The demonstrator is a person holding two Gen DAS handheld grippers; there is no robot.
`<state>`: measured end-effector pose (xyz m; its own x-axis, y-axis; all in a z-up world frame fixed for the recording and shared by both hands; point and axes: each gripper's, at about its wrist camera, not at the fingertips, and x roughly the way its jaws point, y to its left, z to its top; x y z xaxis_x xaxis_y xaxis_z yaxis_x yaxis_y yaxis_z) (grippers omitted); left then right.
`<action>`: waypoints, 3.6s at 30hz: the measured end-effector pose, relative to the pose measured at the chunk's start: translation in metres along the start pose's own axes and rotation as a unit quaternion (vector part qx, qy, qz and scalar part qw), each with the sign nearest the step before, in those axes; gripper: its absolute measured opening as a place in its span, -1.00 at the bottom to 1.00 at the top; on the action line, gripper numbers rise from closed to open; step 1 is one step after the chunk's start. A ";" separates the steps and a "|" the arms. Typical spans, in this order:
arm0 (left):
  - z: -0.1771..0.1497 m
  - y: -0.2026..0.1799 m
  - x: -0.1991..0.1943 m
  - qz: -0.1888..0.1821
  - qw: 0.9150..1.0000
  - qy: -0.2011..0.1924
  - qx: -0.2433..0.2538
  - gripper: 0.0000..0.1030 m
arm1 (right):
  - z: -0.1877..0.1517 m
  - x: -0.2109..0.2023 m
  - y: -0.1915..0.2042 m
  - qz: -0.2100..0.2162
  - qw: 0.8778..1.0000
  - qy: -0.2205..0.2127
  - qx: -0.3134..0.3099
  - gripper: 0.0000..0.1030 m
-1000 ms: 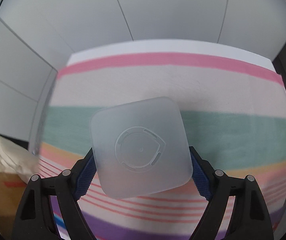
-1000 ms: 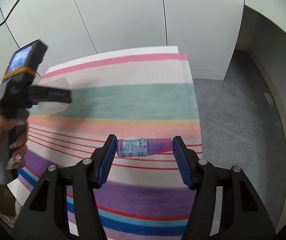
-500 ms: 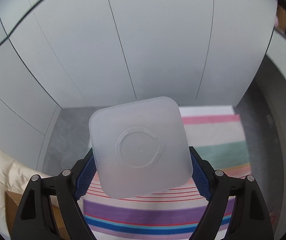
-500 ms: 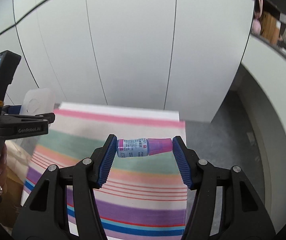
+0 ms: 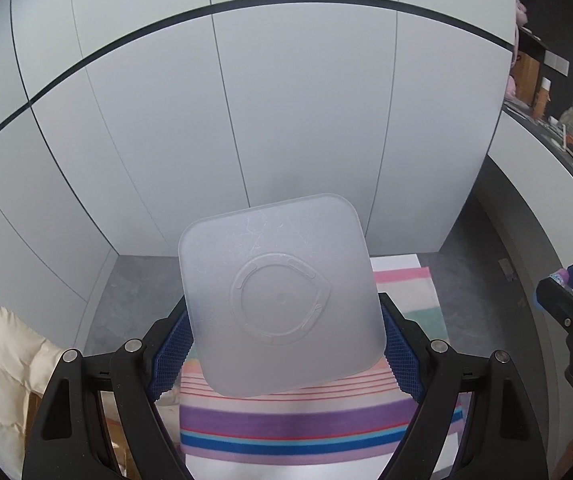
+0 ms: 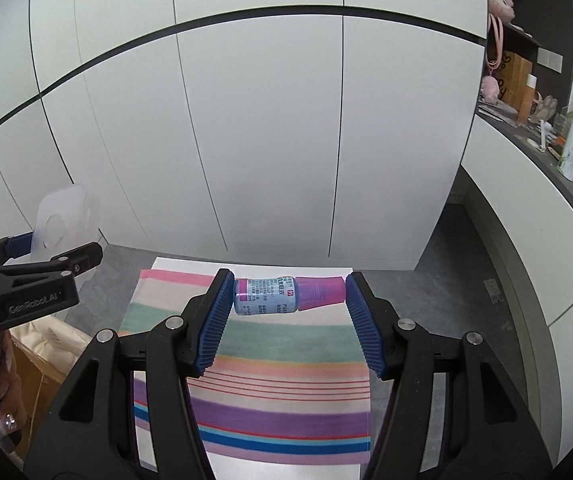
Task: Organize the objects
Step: 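Lift the clear case and lip tube and carry both over the cardboard box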
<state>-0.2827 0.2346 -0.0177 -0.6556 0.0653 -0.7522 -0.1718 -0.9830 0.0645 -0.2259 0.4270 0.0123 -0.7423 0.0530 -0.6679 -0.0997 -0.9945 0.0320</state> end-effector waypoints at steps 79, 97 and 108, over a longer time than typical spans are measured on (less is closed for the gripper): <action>-0.351 0.302 -0.213 0.127 0.966 0.058 -0.219 0.66 | -0.243 -0.122 0.328 0.254 0.922 0.133 -0.262 0.16; -0.342 0.407 -0.141 0.157 0.950 0.076 -0.261 0.66 | -0.233 -0.059 0.486 0.307 0.885 0.140 -0.322 0.16; -0.312 0.450 -0.088 0.141 0.943 0.080 -0.291 0.67 | -0.225 0.003 0.547 0.280 0.895 0.159 -0.309 0.16</action>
<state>-0.0735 -0.2673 -0.1271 -0.4875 -0.1947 -0.8512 0.4564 -0.8879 -0.0583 -0.1337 -0.1370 -0.1392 -0.3248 -0.3998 -0.8571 0.6872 -0.7224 0.0766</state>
